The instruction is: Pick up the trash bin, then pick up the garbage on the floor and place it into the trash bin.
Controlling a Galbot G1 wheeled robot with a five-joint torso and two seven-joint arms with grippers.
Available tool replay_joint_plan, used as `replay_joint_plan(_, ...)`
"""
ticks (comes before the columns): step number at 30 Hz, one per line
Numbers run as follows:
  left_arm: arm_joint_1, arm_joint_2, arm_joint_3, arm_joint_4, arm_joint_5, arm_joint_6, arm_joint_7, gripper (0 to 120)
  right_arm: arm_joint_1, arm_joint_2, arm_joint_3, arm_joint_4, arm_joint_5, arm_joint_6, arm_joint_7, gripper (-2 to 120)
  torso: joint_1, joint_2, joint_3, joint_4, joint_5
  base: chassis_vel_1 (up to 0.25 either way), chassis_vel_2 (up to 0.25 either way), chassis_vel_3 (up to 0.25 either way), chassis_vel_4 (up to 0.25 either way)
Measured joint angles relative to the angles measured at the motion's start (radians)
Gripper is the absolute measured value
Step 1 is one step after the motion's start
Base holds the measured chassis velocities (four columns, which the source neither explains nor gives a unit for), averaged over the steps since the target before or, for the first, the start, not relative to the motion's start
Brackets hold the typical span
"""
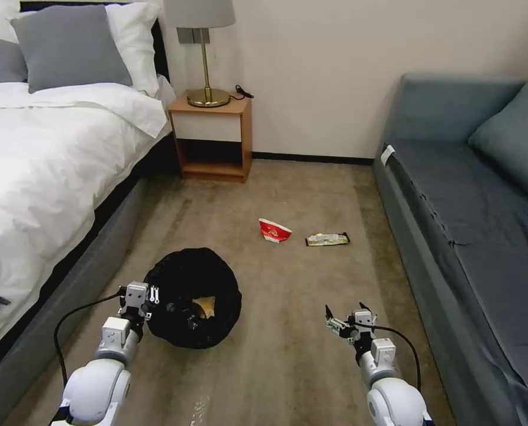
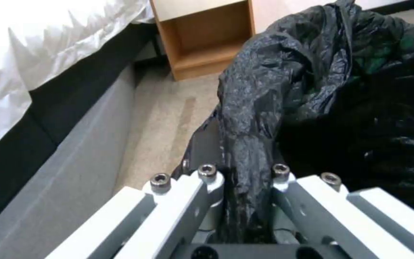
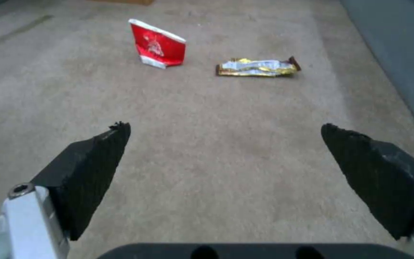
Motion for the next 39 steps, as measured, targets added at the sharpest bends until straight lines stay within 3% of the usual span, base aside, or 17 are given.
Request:
replay_joint_plan(19,-0.012,0.007,0.003,0.019,0.001,0.0,0.002,4,0.015,0.008,-0.003,-0.028,0.01,0.004,-0.001,100,0.0,0.0,0.0,-0.0001,0.0,-0.113,0.1,0.103,-0.1)
replay_joint_plan(39,-0.003,0.04,0.0,0.053,-0.005,-0.05,0.012,4,0.007,0.048,-0.009,-0.049,-0.02,0.008,0.0,100,0.0,0.0,0.0,0.0,0.0,-0.137,0.138,0.137,-0.138)
